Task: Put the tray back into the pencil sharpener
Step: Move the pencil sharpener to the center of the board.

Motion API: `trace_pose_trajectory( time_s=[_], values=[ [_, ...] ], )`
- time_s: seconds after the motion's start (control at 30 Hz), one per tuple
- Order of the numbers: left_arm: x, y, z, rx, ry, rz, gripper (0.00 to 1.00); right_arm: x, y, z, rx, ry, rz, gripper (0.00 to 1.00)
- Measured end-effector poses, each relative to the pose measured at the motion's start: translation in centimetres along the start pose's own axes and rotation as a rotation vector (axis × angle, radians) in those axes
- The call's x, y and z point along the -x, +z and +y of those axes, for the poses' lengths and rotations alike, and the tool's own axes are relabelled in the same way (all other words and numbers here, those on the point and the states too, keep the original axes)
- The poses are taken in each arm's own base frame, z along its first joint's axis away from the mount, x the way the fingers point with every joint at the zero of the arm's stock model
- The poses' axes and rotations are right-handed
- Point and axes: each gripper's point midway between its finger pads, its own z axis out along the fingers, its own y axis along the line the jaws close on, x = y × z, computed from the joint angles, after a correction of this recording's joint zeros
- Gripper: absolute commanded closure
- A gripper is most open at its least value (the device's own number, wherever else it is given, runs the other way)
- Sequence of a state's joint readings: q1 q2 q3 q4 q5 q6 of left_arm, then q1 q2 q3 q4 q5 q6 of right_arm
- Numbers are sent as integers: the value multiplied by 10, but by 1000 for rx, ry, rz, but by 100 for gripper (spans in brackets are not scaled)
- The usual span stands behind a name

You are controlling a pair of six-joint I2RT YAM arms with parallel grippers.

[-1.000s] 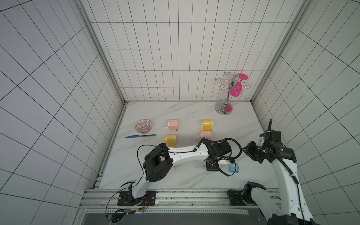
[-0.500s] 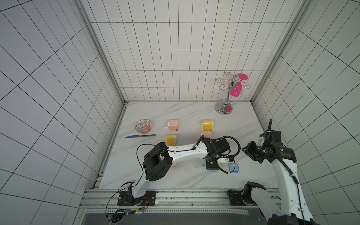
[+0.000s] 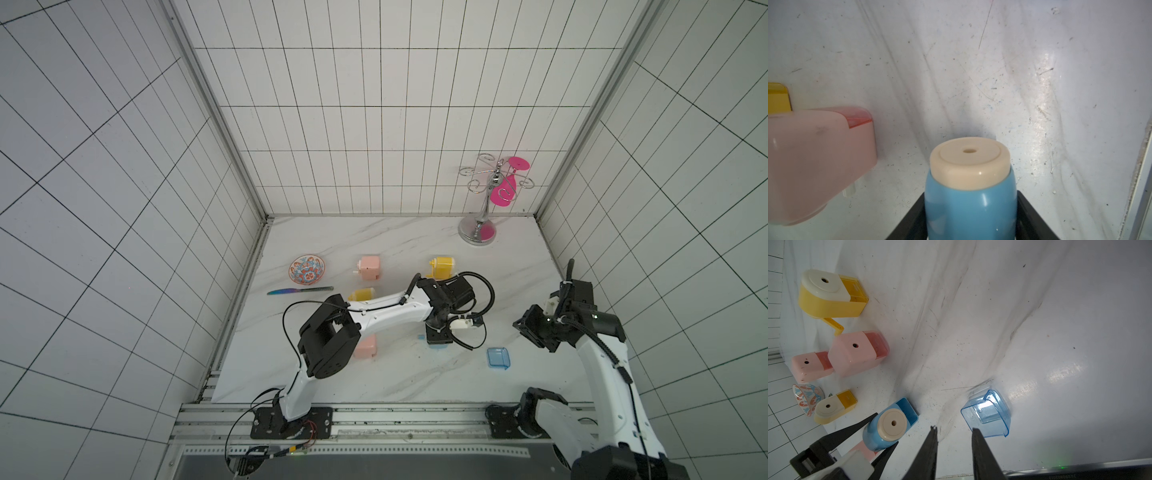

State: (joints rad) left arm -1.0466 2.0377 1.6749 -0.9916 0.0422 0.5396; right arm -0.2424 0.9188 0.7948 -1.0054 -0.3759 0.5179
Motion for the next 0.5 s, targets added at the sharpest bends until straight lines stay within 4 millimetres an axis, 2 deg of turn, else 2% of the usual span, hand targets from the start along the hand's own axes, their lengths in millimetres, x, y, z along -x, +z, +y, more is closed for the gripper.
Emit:
trace_pose_trajectory(
  time_s=[0.2, 0.5],
  values=[
    [-7, -3, 15, 11, -29, -6, 46, -17, 10, -14, -39, 57, 57, 67],
    [-7, -4, 15, 9, -27, -8, 39, -25, 6, -34, -168, 79, 38, 64]
  ],
)
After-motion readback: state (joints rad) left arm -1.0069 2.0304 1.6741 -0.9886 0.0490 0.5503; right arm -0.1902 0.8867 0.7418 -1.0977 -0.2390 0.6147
